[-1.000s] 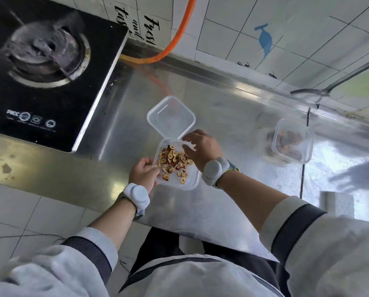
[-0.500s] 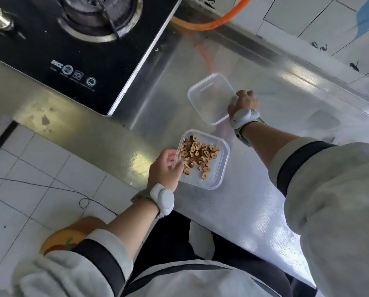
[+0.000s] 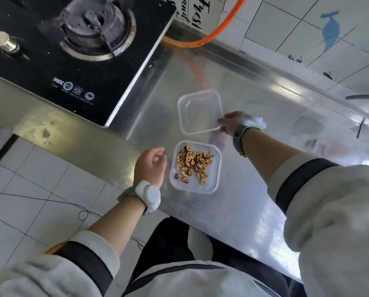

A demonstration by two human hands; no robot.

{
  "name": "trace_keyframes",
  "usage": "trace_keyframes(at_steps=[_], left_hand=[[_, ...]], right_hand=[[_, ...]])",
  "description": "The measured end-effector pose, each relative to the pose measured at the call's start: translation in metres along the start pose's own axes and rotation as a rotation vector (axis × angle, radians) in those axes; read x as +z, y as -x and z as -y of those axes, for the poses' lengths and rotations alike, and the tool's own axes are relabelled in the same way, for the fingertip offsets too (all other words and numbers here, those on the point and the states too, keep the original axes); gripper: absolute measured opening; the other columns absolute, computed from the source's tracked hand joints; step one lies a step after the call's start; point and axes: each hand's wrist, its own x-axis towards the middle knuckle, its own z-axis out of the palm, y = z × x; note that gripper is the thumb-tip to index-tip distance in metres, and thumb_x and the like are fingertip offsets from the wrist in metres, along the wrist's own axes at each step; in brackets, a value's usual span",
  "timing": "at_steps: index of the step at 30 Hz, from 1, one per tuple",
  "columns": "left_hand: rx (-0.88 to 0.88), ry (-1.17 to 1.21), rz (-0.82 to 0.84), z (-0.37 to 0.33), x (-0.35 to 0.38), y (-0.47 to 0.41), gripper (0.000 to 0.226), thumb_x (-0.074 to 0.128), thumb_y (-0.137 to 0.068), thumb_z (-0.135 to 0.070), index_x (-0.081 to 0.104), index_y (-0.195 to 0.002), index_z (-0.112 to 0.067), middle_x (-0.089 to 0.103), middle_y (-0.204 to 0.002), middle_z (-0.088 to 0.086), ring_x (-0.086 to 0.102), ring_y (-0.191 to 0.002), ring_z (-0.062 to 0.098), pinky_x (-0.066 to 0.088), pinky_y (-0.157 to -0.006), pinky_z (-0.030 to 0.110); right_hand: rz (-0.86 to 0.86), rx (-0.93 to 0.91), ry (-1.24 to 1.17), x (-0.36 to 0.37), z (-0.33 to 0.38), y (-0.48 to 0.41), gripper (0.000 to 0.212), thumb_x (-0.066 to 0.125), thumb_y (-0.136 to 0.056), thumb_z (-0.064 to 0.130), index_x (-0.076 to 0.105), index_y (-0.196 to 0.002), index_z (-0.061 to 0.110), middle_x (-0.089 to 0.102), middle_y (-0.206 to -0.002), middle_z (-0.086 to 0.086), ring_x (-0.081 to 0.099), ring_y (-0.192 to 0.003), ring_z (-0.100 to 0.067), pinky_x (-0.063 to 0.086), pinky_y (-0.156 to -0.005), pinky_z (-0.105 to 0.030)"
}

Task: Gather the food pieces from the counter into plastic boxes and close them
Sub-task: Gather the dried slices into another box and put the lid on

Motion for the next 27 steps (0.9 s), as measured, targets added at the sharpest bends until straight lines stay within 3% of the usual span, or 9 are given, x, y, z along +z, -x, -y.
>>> trace_keyframes(at_steps=[4,8,11,13,15,19,22,25,27], left_hand=[[-0.021,0.095,-0.014,-0.031,-0.011,-0.022,0.027,0.051,-0.097,-0.023,0.067,-0.118,-0.017,0.07,-0.114,0.0,0.063,-0.104,0.016,0.043,-0.085,0.023],[-0.155,0.212,0.045,-0.07,-0.021,-0.037,0.04,0.034,-0.1,-0.048,0.067,-0.094,-0.027,0.065,-0.066,-0.001,0.052,-0.057,0.016,0.038,-0.058,0.026],[-0.225,0.453,0.229,-0.077,-0.031,-0.04,0.062,0.015,-0.099,-0.061,0.063,-0.117,-0.027,0.064,-0.065,0.004,0.038,-0.046,0.012,0.025,-0.039,0.019],[-0.226,0.463,0.289,-0.079,-0.035,-0.035,0.073,0.011,-0.099,-0.062,0.066,-0.112,-0.016,0.068,-0.069,0.005,0.043,-0.047,0.012,0.026,-0.039,0.018],[-0.22,0.431,0.293,-0.078,-0.037,-0.03,0.073,0.013,-0.099,-0.063,0.066,-0.1,-0.013,0.072,-0.07,0.003,0.053,-0.05,0.012,0.032,-0.042,0.02],[-0.112,0.384,0.239,-0.069,-0.038,-0.013,0.037,0.049,-0.099,-0.041,0.067,-0.086,-0.011,0.075,-0.075,-0.001,0.065,-0.066,0.017,0.045,-0.046,0.023],[0.0,0.329,0.23,-0.053,-0.034,-0.004,0.013,0.059,-0.096,-0.019,0.068,-0.102,-0.011,0.077,-0.077,-0.005,0.066,-0.07,0.015,0.047,-0.047,0.024],[0.006,0.414,0.244,-0.038,-0.028,0.001,0.037,0.059,-0.093,-0.004,0.055,-0.123,-0.025,0.077,-0.082,0.003,0.06,-0.059,0.009,0.045,-0.046,0.019],[-0.024,0.39,0.23,-0.027,-0.02,0.003,0.045,0.059,-0.092,-0.001,0.052,-0.129,-0.025,0.074,-0.083,0.004,0.057,-0.056,0.007,0.046,-0.048,0.02]], right_hand=[[0.027,-0.085,-0.325,-0.009,-0.008,0.043,0.023,0.066,-0.085,0.005,0.056,-0.106,0.006,0.062,-0.074,-0.01,0.059,-0.063,-0.019,0.054,-0.083,-0.038],[0.222,-0.208,-0.464,-0.018,-0.021,0.096,0.018,0.059,-0.087,-0.006,0.051,-0.081,0.008,0.054,-0.07,-0.01,0.055,-0.058,-0.02,0.055,-0.06,-0.027],[0.206,-0.322,-0.261,-0.017,-0.04,0.109,0.026,0.06,-0.085,-0.008,0.048,-0.076,0.013,0.05,-0.071,-0.006,0.054,-0.057,-0.021,0.053,-0.06,-0.032],[0.102,-0.398,-0.033,-0.018,-0.049,0.116,0.027,0.063,-0.084,-0.002,0.05,-0.076,0.019,0.054,-0.076,0.0,0.058,-0.064,-0.022,0.052,-0.064,-0.035],[0.004,-0.448,0.152,-0.016,-0.052,0.121,0.023,0.064,-0.084,0.003,0.052,-0.079,0.022,0.057,-0.086,0.002,0.061,-0.074,-0.018,0.048,-0.06,-0.022],[-0.129,-0.486,0.168,-0.014,-0.057,0.124,0.02,0.059,-0.085,0.001,0.061,-0.09,0.021,0.054,-0.105,-0.002,0.062,-0.078,-0.015,0.038,-0.055,-0.006],[-0.105,-0.385,0.073,-0.011,-0.064,0.122,0.034,0.049,-0.086,-0.006,0.06,-0.103,0.022,0.061,-0.108,-0.005,0.066,-0.08,-0.021,0.046,-0.058,-0.013],[-0.052,-0.304,-0.07,-0.006,-0.068,0.124,0.042,0.042,-0.087,-0.008,0.057,-0.115,0.019,0.066,-0.105,-0.006,0.068,-0.087,-0.027,0.057,-0.077,-0.034],[-0.056,-0.271,-0.077,0.0,-0.071,0.124,0.039,0.045,-0.088,-0.002,0.058,-0.118,0.021,0.068,-0.097,-0.004,0.068,-0.085,-0.027,0.056,-0.075,-0.034]])
